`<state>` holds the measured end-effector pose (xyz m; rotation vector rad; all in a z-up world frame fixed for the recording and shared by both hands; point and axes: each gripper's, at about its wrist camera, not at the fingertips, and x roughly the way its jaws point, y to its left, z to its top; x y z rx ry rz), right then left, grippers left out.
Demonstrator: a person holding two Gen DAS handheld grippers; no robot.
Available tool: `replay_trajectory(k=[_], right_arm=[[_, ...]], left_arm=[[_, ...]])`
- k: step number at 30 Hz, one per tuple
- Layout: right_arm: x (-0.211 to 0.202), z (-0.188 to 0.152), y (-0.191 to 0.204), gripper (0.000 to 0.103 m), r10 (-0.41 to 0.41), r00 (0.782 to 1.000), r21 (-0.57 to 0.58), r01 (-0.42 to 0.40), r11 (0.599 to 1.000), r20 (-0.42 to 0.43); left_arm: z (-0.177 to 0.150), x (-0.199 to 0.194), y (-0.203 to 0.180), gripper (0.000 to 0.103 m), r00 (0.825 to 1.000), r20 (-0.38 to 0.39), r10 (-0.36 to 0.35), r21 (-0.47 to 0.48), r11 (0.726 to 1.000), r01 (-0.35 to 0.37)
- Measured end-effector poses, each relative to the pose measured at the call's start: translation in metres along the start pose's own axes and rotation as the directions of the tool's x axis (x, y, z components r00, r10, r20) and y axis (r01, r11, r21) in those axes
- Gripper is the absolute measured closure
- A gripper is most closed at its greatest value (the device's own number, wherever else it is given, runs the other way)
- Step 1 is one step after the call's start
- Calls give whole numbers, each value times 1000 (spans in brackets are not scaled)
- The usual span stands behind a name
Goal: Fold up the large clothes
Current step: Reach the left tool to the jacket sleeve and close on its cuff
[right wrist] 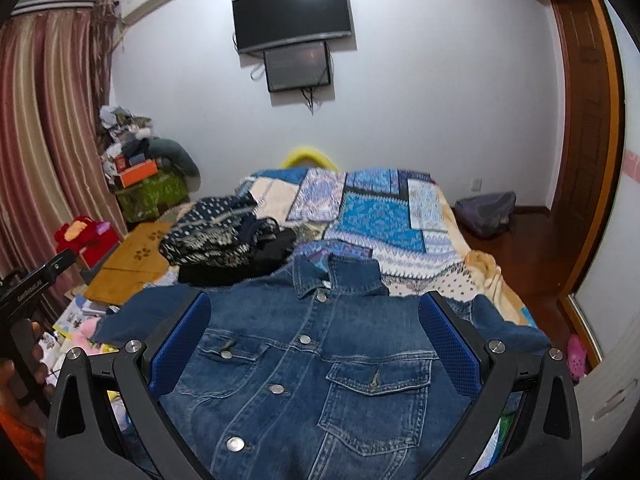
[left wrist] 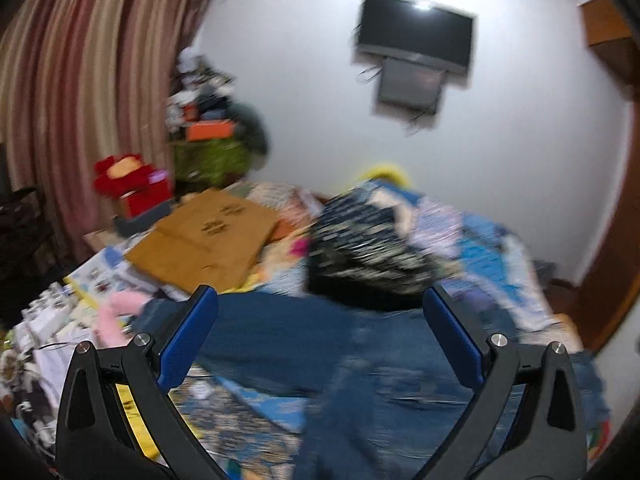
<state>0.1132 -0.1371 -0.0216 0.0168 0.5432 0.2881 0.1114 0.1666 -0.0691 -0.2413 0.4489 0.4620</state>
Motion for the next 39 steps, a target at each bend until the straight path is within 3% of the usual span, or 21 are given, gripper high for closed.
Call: replay_trajectory(k=[2,7,9,13,16,19,21,24,28,29,32,34,36,39], right_arm=[[15,-1,-4,0,-29,999,-6,29,1000,-26],[48,-4,-19,0,-76,992,33,80,996,-100],[59,-7,-24,0,-91,986,46,98,994,-137],[83,-11,-33,0,-113,971,61,129,990,-209],[94,-14,-38,0,-117,963,74,139,988,-241],[105,-15,-41,0,-119,956,82,146,986,-268],[112,-15,-40,0,-123,951,78,151,985,-285],[120,-15,-38,0,-128,945,67,155,986,-301],[128,-16,-33,0,-132,942,48,154,987,-310],[130,-16,-32,0,-135,940,40,155,987,-313],[133,-16,-30,0,-135,938,30,152,988,-319],[135,-16,-29,0,-132,937,27,149,988,-323],[134,-16,-29,0,-134,936,18,148,989,-325],[133,-16,-28,0,-144,934,-1,152,988,-327]], left_arm=[[-6,32,22,0,995,-68,67,-18,998,-68],[-34,94,79,0,967,-213,141,-103,981,-166],[-47,120,106,0,951,-283,122,-163,971,-173],[-78,163,154,2,896,-434,93,-285,929,-234],[-105,188,191,16,864,-504,9,-413,876,-250],[-123,202,216,19,847,-523,-91,-529,814,-239],[-132,209,230,19,850,-506,-147,-593,775,-219],[-140,220,245,22,852,-491,-184,-643,736,-212],[-147,239,261,42,846,-469,-252,-712,675,-194],[-147,244,264,44,846,-469,-252,-712,675,-194],[-146,257,267,54,847,-495,-196,-670,707,-228],[-142,259,266,71,846,-509,-157,-646,720,-255],[-135,257,261,83,842,-532,-87,-587,755,-293],[-119,248,246,90,843,-538,14,-478,819,-318]])
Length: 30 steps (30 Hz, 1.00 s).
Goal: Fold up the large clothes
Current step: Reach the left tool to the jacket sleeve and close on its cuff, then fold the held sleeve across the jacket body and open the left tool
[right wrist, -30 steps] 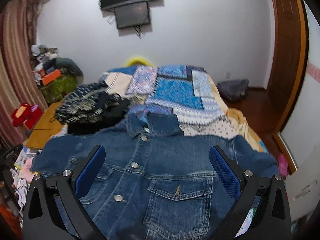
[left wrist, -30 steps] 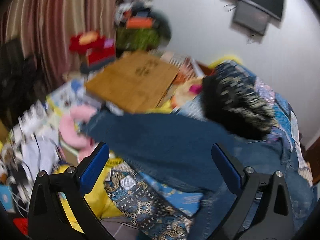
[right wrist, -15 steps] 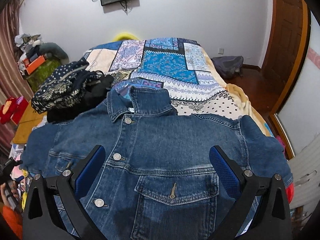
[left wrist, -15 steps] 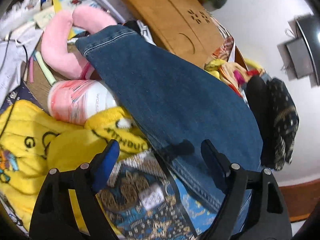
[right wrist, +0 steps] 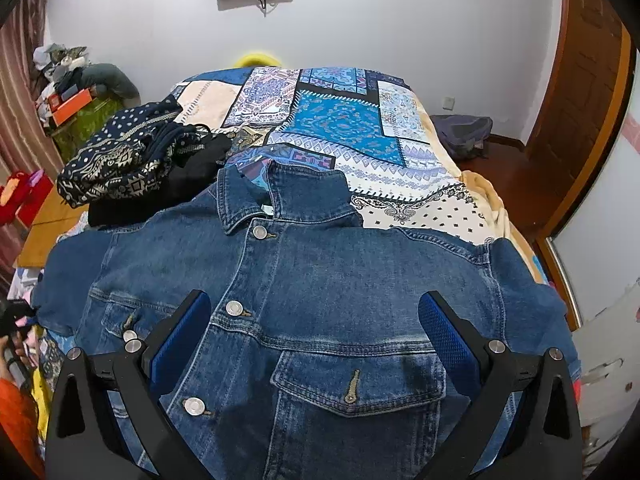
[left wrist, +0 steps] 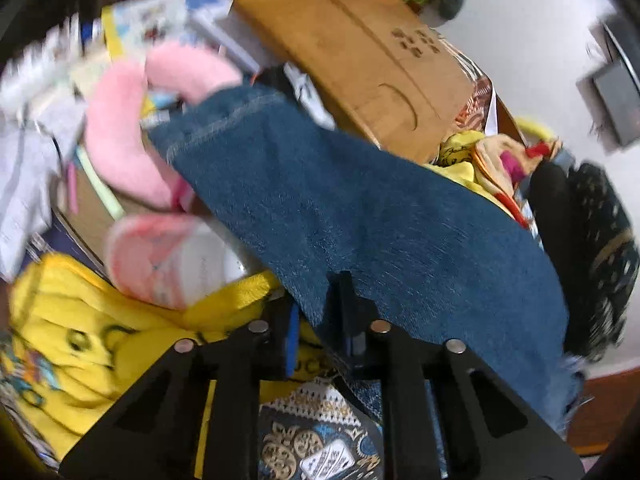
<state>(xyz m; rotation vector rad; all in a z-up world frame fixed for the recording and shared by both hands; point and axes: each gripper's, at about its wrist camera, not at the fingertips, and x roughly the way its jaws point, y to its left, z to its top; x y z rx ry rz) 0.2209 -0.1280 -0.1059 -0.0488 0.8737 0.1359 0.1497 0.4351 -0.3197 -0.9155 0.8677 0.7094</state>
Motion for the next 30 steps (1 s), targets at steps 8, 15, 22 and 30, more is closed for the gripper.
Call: replay_trajectory(k=[8,15,22,30], right_arm=[[-15,-3,-9,0,-11,1000,-8,11,1000,23],[-27,-4,-21,0,-10,999,-4,10,1000,50],[-33,2,-31,0,-4,997,-51,8,999,79],[-25,-7,-46,0,41,998,-51,-39,998,40]], left_arm=[[1,-80,-64,100,977,213,-12,218,975,-36],[-9,-157,-142,100,925,294,-240,367,922,122],[-67,-211,-240,100,851,214,-479,569,770,290],[-177,-192,-339,100,852,-47,-522,749,545,376]])
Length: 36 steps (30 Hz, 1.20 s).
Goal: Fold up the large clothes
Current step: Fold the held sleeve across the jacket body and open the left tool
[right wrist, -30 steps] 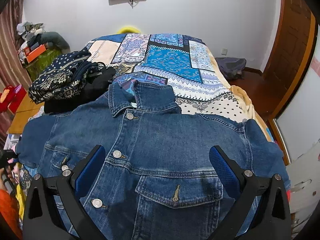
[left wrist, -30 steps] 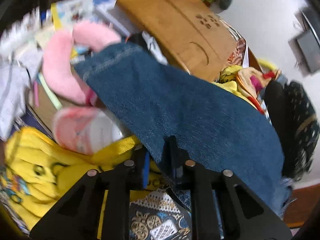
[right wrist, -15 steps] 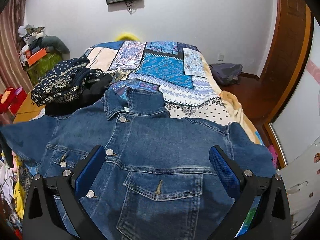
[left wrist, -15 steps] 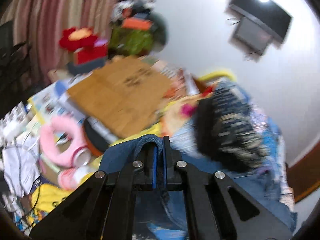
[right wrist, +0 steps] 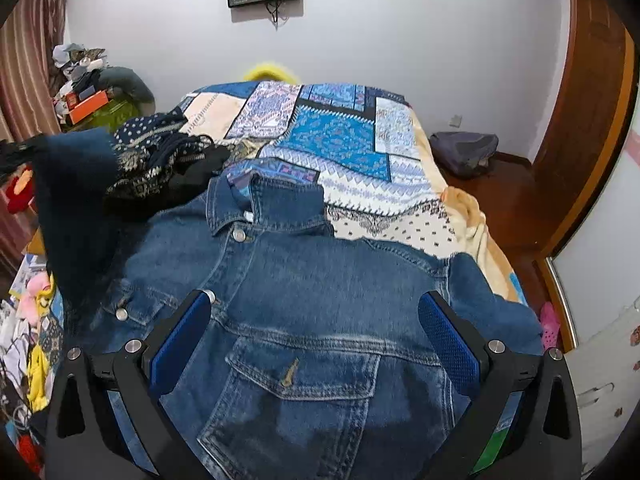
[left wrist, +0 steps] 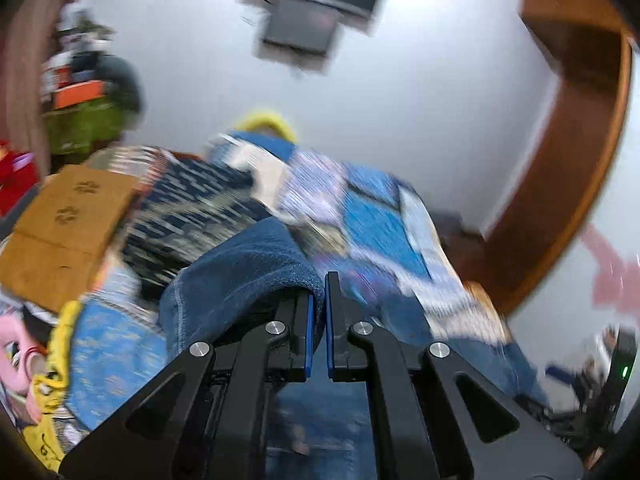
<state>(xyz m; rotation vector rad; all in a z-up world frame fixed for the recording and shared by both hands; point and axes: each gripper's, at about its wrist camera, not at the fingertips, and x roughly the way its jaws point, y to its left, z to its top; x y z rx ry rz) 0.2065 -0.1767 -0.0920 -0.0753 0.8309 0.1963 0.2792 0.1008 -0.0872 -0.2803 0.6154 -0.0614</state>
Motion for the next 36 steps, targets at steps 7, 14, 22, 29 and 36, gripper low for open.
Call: replay_trajectory(k=[7,14,22,29,36], right_arm=[[6,-16,-12,0,-2,999,-5,2,1000,-50],[9,-26,-19,0,1,996,5,-1,1000,-84],[2,-12,0,0,12,999,-71,-15,997,-52],[1,14,45,0,68,998,-205,-70,976,-20],[26,21,110,0,147,985,-365,-168,916,-86]], left_arm=[[-83,79,-69,100,934,-345,-96,97,986,137],[-140,95,-103,98,874,-486,-23,240,958,159],[-116,53,-83,51,913,-408,-16,261,956,133],[-69,4,-25,39,969,-236,72,217,976,-20],[-54,-17,43,35,960,-167,226,172,965,-197]])
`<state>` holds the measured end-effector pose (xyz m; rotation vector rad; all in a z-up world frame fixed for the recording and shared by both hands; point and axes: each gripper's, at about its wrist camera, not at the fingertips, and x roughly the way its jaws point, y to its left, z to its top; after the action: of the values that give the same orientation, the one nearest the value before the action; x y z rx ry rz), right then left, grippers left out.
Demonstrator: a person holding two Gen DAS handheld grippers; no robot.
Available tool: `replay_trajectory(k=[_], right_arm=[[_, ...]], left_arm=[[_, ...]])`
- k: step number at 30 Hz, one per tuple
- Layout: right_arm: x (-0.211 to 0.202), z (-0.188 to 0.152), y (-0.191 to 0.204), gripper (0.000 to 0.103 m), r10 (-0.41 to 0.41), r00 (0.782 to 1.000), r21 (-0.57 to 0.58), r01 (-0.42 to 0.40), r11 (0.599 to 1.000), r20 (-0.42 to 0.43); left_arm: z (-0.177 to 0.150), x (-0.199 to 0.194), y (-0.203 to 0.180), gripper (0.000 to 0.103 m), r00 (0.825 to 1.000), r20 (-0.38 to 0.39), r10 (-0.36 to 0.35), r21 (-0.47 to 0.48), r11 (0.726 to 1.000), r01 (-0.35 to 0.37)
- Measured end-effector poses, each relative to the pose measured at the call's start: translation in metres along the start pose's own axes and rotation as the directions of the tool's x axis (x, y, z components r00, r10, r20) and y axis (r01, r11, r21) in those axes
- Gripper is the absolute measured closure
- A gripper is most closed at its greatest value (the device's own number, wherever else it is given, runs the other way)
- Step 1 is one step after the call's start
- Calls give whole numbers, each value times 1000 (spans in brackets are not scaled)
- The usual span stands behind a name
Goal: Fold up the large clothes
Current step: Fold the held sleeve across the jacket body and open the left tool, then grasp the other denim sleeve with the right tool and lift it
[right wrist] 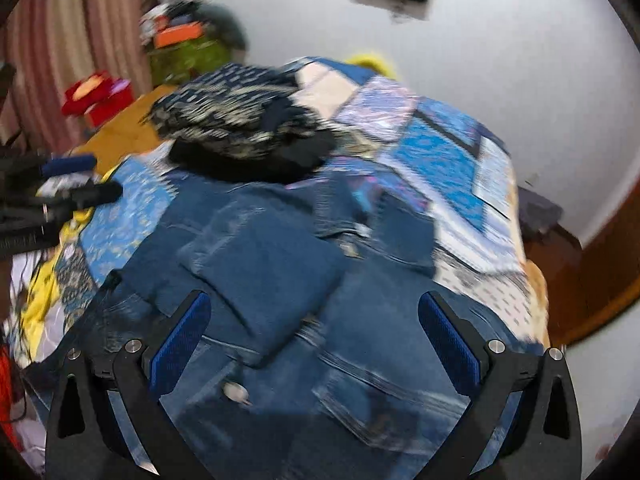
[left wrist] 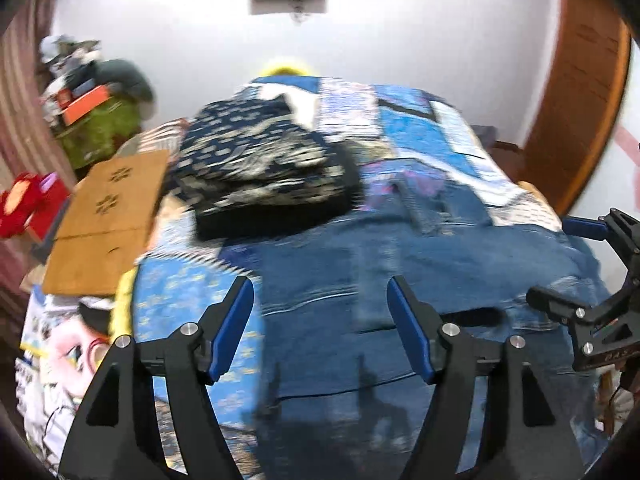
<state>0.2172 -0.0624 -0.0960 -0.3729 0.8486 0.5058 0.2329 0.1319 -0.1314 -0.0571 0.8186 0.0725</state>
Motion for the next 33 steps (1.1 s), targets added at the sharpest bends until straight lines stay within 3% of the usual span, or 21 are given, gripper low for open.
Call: replay_trajectory(k=[9,16,18,19,20,22,25,33], right_arm=[[67,18,65,2,91,985,-163,-115,980,-148],[111,15,86,23,44,962,-232,-109,967,-268],[118,13,82,24,70,958,-204,-130,970,-278],[118,13,79,32,86,956,-183,-141,973,-279],[119,14,75,48,107,952,-157,-157,975,-286],[121,17,70,58,153,940,-113,-196,974,-305],[115,16,65,83,214,935,-67,-242,968,-282],[62,18,31,89,184,975,3,-185,983,-124]], left_arm=[[-33,16,54,35,995,-75,60,-79,995,-66],[-48,30,60,35,993,-112,45,-101,993,-57],[-49,32,59,35,992,-115,43,-99,994,-54],[-50,33,58,35,992,-118,42,-97,994,-54],[-51,37,57,35,991,-126,42,-95,994,-54],[-53,41,56,35,989,-139,39,-95,994,-53],[-53,46,51,35,988,-153,27,-95,995,-42],[-41,45,28,35,990,-140,7,-61,998,-16]])
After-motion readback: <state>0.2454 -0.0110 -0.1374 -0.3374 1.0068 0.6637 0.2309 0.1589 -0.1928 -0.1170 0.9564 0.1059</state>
